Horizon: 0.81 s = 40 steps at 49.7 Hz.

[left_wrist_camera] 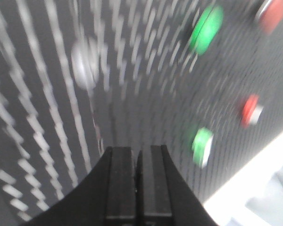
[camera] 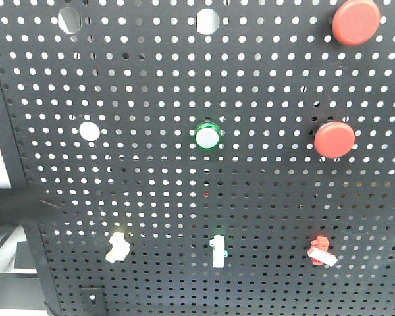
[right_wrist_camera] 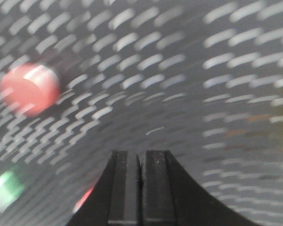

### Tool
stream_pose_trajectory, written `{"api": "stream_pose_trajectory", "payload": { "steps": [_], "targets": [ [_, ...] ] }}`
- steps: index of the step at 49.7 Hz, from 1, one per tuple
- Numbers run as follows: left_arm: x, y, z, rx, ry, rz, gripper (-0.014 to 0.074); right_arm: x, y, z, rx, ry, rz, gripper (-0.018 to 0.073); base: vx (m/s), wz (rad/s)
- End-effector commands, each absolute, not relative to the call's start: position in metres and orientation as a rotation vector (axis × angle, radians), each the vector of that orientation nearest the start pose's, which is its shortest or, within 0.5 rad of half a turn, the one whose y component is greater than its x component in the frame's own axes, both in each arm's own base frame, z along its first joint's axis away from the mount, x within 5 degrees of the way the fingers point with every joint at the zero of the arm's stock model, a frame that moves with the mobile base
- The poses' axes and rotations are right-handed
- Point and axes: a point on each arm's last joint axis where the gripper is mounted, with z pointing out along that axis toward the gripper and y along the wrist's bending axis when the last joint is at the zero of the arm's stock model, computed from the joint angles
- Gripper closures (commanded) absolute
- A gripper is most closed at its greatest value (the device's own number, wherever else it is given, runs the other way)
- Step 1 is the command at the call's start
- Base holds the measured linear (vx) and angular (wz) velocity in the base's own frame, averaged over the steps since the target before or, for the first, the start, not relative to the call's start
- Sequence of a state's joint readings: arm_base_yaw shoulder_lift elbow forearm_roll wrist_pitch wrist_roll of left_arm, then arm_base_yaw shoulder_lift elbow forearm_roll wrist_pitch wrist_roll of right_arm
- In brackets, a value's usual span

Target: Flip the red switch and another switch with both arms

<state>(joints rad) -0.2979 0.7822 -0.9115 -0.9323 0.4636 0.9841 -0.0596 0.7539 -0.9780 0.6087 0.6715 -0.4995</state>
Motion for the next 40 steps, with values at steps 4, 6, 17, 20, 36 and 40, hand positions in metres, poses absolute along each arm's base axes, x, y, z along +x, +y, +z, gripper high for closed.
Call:
{"api": "stream_pose_trajectory", "payload": {
  "steps": [4, 6, 17, 20, 36, 40],
  "targets": [
    [0.111, -0.063, 0.444, 0.506, 1.402, -0.418, 0.0603, 0.157, 0.040, 0.419, -0.332, 1.836, 0.414, 0.0566, 0.00, 0.00],
    [0.108, -0.062, 0.445, 0.506, 1.395, -0.407, 0.0603, 0.164, 0.042, 0.415, -0.351, 1.858, 0.425, 0.0566, 0.00, 0.00],
    [0.107, -0.060, 0.442, 0.512, 1.432, -0.386, 0.0603, 0.188, 0.048, 0.398, -0.403, 1.948, 0.479, 0.0566, 0.00, 0.00],
    [0.108, -0.060, 0.441, 0.511, 1.442, -0.380, 0.0603, 0.194, 0.050, 0.393, -0.423, 1.968, 0.500, 0.0566, 0.00, 0.00],
    [0.108, -0.060, 0.441, 0.508, 1.443, -0.383, 0.0603, 0.226, 0.058, 0.375, -0.419, 1.987, 0.646, 0.0566, 0.00, 0.00],
    [0.108, -0.060, 0.441, 0.508, 1.443, -0.383, 0.0603, 0.228, 0.058, 0.374, -0.418, 1.992, 0.649, 0.0566, 0.00, 0.00]
  ]
}}
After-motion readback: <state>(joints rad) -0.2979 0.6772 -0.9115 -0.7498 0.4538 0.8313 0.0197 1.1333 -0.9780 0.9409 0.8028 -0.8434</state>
